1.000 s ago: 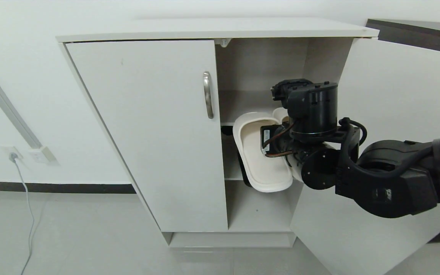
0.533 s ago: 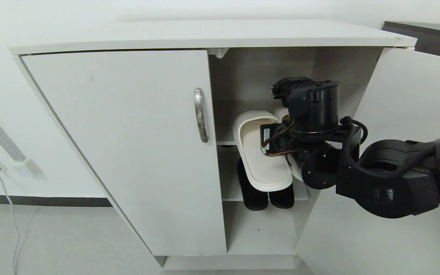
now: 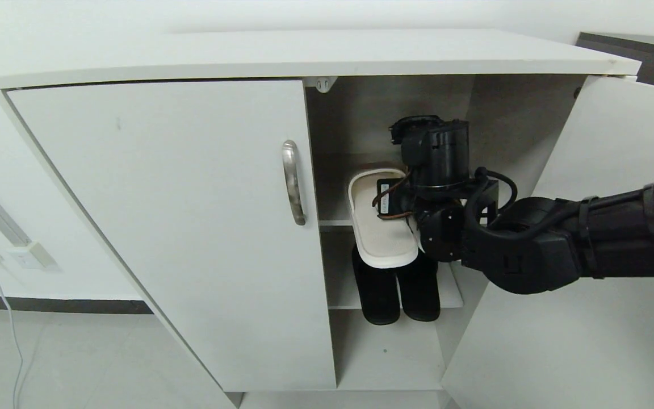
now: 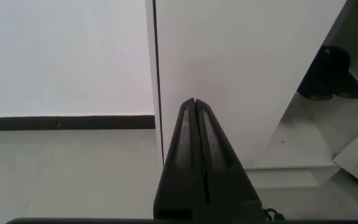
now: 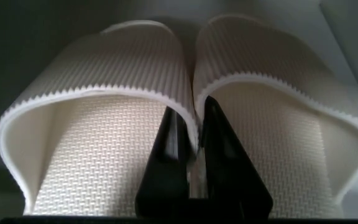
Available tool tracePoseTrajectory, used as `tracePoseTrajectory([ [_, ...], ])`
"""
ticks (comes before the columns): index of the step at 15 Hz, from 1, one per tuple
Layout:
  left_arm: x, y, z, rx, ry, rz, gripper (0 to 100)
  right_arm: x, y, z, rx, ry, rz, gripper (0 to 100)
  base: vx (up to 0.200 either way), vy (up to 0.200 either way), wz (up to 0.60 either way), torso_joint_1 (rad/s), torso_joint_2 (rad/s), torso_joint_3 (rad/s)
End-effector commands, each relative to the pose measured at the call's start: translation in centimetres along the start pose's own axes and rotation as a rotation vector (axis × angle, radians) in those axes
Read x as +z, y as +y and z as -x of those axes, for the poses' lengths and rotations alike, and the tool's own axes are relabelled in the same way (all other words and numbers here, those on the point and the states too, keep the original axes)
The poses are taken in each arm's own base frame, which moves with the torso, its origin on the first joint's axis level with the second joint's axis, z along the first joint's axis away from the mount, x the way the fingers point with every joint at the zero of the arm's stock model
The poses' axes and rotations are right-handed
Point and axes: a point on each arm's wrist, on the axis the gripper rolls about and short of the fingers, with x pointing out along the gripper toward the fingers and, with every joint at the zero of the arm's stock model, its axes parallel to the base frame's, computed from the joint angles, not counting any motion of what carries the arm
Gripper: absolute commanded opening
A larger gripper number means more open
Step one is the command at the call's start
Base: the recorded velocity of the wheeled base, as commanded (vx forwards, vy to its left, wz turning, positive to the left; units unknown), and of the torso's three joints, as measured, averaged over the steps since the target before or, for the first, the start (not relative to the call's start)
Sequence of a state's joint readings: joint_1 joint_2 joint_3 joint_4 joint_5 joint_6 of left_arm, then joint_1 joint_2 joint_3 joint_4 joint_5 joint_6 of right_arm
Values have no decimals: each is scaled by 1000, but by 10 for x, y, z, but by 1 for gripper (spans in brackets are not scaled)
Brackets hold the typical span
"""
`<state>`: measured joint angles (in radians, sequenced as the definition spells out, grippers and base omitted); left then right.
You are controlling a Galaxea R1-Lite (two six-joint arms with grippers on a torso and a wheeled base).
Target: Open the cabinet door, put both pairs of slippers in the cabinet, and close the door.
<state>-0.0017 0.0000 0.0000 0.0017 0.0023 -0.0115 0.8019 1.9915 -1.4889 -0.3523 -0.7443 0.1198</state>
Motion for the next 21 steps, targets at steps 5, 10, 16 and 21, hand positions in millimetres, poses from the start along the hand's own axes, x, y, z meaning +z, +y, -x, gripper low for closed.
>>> tracePoseTrajectory([
  [5, 0, 0, 0, 1, 1, 2, 0, 16, -1, -37, -61, -7, -12, 0, 0, 0, 0, 0, 0, 0],
  [10, 0, 0, 0, 2, 1, 2, 0, 15, -4, -49, -82, -9, -16, 0, 0, 0, 0, 0, 0, 0],
  [16, 0, 0, 0, 4, 1, 4, 0, 8, -4, -55, -82, 4, -6, 0, 0, 0, 0, 0, 0, 0],
  [21, 0, 0, 0, 4, 1, 4, 0, 0, -1, -58, -81, 24, 11, 100, 0, 0, 0, 0, 0, 0],
])
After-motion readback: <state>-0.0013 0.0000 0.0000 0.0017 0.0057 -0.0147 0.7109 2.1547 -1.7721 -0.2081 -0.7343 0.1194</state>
